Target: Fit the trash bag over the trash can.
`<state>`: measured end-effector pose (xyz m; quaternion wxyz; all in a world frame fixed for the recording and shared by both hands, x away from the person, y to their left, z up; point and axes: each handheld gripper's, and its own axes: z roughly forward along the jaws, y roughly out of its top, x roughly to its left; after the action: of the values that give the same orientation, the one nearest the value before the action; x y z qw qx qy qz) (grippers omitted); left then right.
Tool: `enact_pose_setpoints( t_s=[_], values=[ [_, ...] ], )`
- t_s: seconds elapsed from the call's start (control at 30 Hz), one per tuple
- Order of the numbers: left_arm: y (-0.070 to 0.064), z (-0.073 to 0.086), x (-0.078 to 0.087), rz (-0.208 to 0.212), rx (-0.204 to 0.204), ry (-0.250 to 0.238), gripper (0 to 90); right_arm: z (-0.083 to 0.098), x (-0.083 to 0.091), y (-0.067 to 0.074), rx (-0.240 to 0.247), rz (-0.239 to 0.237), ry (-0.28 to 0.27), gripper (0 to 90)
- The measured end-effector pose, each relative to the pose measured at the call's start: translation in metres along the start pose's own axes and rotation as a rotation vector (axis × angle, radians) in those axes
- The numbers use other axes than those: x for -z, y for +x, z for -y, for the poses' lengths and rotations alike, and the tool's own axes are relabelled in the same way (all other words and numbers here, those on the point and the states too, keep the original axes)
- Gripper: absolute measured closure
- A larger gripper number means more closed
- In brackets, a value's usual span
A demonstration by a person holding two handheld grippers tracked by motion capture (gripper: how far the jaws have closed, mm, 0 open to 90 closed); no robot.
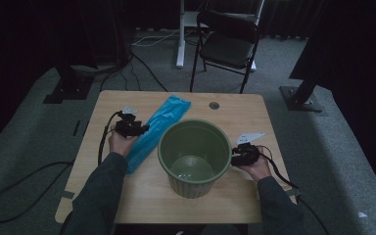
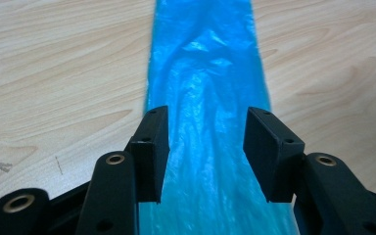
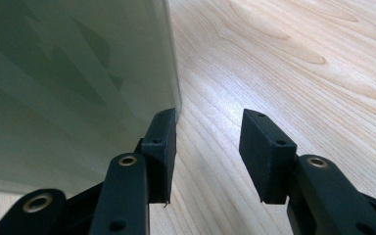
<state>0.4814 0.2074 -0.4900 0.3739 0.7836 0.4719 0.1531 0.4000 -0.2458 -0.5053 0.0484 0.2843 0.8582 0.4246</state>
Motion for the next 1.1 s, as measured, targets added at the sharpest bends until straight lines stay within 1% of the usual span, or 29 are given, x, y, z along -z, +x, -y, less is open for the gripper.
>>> enact_pose_setpoints(
  t_s=[0.03,0.13,0.27,0.3,0.33,0.37,0.5,0.57,0.63,0.77,0.93,1.1],
  values=[
    [0.0,0.0,-0.003,-0.001,0.003,0.007,51.7,0.0,0.0,0.0,0.0,-0.001,0.001,57.1],
    [0.002,-0.001,-0.012,-0.023,-0.002,0.031,51.7,0.0,0.0,0.0,0.0,-0.002,0.0,57.0],
    [0.009,0.0,-0.021,-0.046,0.026,0.049,50.9,0.0,0.001,0.0,-0.002,0.0,0.002,56.8],
    [0.01,0.001,-0.023,-0.058,0.026,0.061,50.4,0.0,0.0,0.0,-0.002,-0.001,0.002,56.8],
    [0.01,0.001,-0.023,-0.058,0.026,0.061,50.3,0.0,0.0,0.0,-0.002,-0.001,0.002,56.8],
    [0.014,0.003,-0.028,-0.072,0.036,0.081,50.3,0.0,0.0,0.0,-0.002,-0.002,0.002,56.8],
    [0.022,0.006,-0.033,-0.092,0.07,0.099,49.6,0.0,0.0,-0.001,-0.003,-0.009,0.004,56.6],
    [0.023,0.007,-0.034,-0.1,0.075,0.106,49.6,0.0,-0.001,0.0,-0.004,-0.009,0.006,56.6],
    [0.025,0.007,-0.035,-0.105,0.068,0.12,49.4,0.0,-0.001,-0.001,-0.003,-0.011,0.006,56.6],
    [0.025,0.007,-0.037,-0.093,0.065,0.127,49.1,0.0,-0.002,0.0,-0.004,-0.013,0.01,56.6],
    [0.021,0.003,-0.04,-0.071,0.043,0.142,48.8,0.0,-0.002,-0.001,-0.005,-0.013,0.01,56.6],
    [0.018,0.0,-0.043,-0.055,0.044,0.138,48.5,0.0,-0.002,-0.001,-0.002,-0.014,0.011,56.6]
  ],
)
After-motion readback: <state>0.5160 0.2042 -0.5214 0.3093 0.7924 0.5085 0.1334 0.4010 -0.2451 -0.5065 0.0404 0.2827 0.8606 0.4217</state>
